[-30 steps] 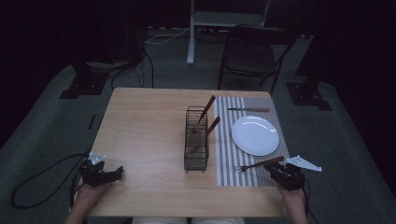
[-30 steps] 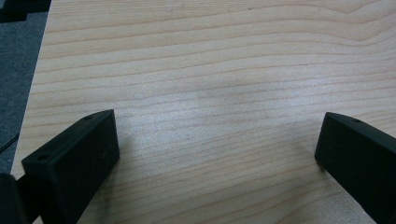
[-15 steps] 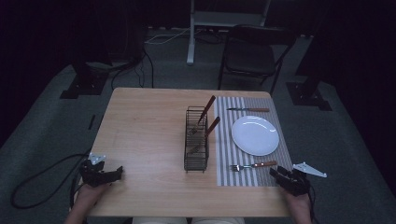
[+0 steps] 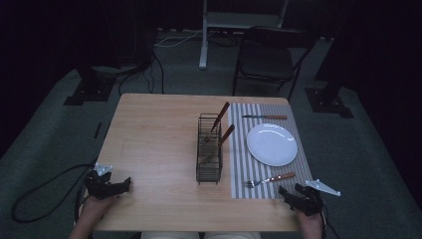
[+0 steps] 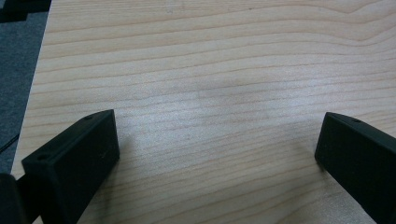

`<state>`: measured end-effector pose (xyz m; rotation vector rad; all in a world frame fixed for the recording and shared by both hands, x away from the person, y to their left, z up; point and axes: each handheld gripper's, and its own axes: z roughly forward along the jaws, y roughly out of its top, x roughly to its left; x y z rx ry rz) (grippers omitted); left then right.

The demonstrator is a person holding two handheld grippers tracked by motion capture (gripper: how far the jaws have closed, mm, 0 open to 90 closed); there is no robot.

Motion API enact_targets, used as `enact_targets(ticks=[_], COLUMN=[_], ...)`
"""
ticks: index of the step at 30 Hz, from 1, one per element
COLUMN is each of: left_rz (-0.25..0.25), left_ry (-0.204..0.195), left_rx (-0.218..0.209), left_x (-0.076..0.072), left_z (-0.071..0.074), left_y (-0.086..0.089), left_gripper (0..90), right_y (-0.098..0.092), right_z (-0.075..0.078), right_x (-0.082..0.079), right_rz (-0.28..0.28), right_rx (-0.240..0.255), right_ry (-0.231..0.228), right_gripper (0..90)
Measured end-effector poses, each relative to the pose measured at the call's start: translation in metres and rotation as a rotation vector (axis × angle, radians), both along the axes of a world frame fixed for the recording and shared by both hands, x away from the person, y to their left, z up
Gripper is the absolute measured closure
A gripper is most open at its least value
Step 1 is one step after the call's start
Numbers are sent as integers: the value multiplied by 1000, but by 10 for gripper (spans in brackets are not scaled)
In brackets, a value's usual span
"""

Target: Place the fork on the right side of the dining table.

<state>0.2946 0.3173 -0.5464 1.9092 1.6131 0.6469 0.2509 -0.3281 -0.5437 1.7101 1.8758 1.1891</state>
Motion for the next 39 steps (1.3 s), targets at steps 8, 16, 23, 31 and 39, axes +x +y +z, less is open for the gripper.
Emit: enact_targets(ticks=[8, 16, 23, 31, 39], left_rz=[-1, -1, -1, -1, -1], left_ry=[0, -1, 0, -1, -1], left_rx=[1, 1, 1, 1, 1], left_x=[0, 0, 0, 0, 0], left_z=[0, 0, 0, 0, 0], left_y=[0, 0, 0, 0, 0], left_gripper=[1, 1, 1, 1, 2], right_y=[58, 98, 101, 105, 96], right_z=[2, -5, -6, -6, -2], right_x=[3, 11, 21, 35, 28], right_rz=[-74, -99, -149, -181, -155], right_rx=[-190, -314, -291, -285, -268], right_ry=[-6, 21, 46, 54, 22], right_gripper=[126, 126, 127, 126, 126])
